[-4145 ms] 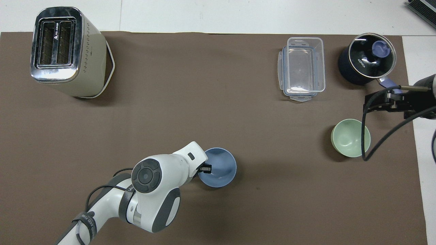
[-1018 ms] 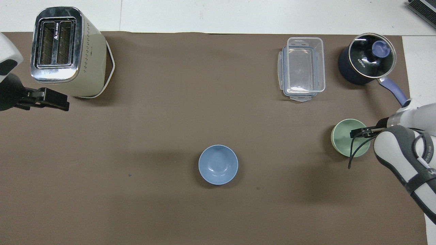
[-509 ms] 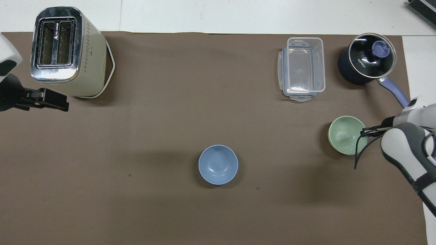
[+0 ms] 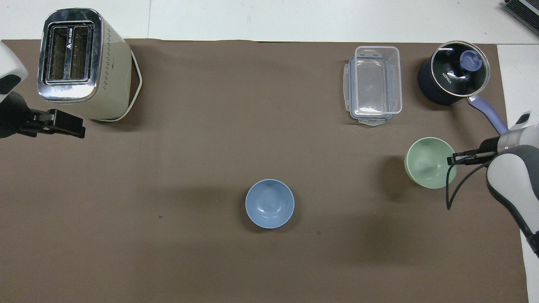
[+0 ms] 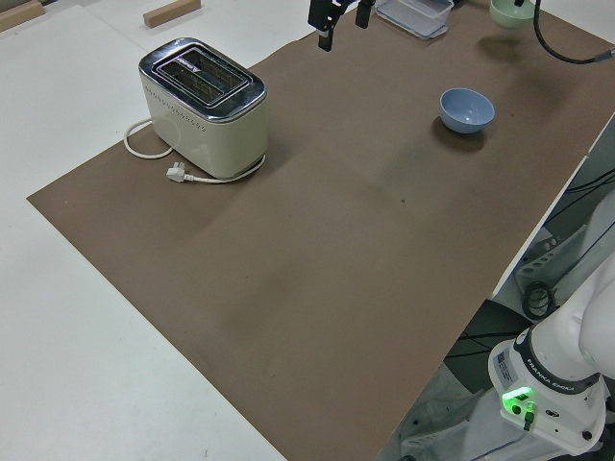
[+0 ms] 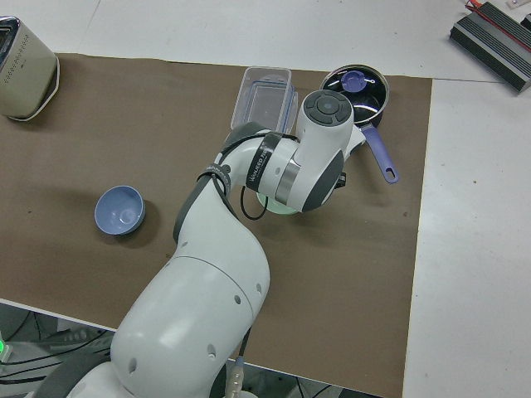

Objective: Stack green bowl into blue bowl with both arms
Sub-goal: 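Carry the green bowl over the blue bowl with the right gripper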

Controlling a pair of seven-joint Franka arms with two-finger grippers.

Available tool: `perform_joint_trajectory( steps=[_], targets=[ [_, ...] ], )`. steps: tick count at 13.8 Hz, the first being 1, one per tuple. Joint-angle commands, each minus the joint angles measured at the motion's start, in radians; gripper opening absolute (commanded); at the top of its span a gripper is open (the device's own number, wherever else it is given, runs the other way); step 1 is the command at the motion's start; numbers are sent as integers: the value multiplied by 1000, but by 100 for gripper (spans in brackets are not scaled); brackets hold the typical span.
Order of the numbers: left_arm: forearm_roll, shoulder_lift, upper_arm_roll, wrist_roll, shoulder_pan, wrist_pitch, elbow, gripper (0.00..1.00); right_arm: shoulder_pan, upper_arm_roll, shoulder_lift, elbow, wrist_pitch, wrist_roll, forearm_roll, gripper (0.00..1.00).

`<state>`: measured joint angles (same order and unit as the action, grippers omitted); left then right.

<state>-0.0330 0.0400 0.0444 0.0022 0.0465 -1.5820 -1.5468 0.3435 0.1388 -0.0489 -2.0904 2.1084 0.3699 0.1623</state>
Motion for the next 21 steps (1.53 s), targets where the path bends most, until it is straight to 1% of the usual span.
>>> perform_joint_trajectory(
  steps=[1, 3, 6, 8, 9, 11, 12, 15, 17, 18, 21],
  targets=[
    [-15, -28, 5, 2, -13, -24, -36, 100, -73, 8, 76, -10, -60, -52, 56, 0],
    [-15, -28, 5, 2, -13, -24, -36, 100, -168, 10, 107, -11, -62, -205, 56, 0],
    [-15, -28, 5, 2, -13, -24, -36, 100, -308, 10, 116, -14, -73, -403, 54, 0],
    [-15, -28, 5, 2, -13, -24, -36, 100, -436, 10, 115, -8, -39, -585, 36, 0],
    [-15, -28, 5, 2, -13, -24, -36, 100, -478, 10, 110, -5, -16, -648, 36, 0],
    [-15, -28, 5, 2, -13, -24, -36, 100, -562, 12, 100, -13, 28, -718, 36, 0],
    [-15, -28, 5, 2, -13, -24, -36, 100, -589, 12, 95, -13, 51, -756, 36, 0],
    [-15, -28, 5, 2, -13, -24, -36, 100, -644, 12, 80, -26, 82, -790, 34, 0],
    [-15, -28, 5, 2, -13, -24, -36, 100, -690, 12, 55, -57, 140, -815, 34, 0],
    [-15, -28, 5, 2, -13, -24, -36, 100, -698, 12, 49, -75, 174, -818, 34, 0],
    [-15, -28, 5, 2, -13, -24, -36, 100, -704, 12, 44, -83, 182, -819, 34, 0]
  ],
)
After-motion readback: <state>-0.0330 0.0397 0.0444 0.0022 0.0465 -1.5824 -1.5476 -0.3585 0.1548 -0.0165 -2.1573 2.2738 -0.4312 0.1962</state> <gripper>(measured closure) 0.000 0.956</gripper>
